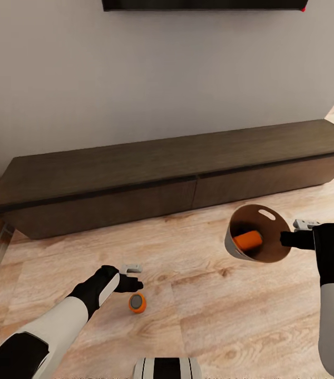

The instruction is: Put the three can of soda from the living room inside the tash can in the kitchen.

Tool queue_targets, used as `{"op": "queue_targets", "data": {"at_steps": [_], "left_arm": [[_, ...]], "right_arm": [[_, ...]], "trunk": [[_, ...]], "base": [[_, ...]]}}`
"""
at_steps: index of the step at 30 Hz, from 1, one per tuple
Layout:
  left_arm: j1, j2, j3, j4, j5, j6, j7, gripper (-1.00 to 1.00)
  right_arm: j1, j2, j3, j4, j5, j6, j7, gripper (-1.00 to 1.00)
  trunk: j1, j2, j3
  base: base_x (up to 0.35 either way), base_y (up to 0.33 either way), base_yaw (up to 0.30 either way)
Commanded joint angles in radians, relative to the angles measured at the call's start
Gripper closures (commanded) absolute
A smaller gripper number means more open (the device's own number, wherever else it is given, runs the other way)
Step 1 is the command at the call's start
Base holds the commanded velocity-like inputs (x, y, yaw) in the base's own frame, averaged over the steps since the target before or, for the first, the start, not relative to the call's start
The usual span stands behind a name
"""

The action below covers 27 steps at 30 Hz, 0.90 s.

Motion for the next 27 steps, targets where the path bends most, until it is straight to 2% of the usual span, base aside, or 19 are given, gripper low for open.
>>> {"op": "queue_targets", "data": {"at_steps": [1, 7, 22, 27], "left_arm": [[0.0, 0.0, 0.0, 0.0, 0.0, 0.0, 0.001, -1.0], [0.0, -0.001, -0.001, 0.0, 0.0, 0.0, 0.002, -1.0], [0.0, -0.006, -0.001, 0.001, 0.0, -0.001, 0.004, -1.0], [0.0, -0.01, -0.002, 0.051, 0.001, -0.001, 0.003, -1.0]], "right_arm": [[-0.002, 0.0, 0.009, -0.001, -0.011, 0.005, 0.002, 1.0], [-0.004, -0.001, 0.044, -0.001, -0.01, 0.008, 0.002, 1.0], [-0.004, 0.004, 0.053, -0.001, -0.01, 0.009, 0.001, 1.0], [-0.004, 0.007, 0.053, -0.001, -0.011, 0.009, 0.001, 1.0]], "trunk": [[0.0, 0.0, -0.001], [0.0, 0.0, -0.011], [0.0, 0.0, -0.034], [0.0, 0.0, -0.041]], "base": [[0.0, 0.0, 0.0], [0.0, 0.0, 0.0], [0.0, 0.0, 0.0], [0.0, 0.0, 0.0]]}}
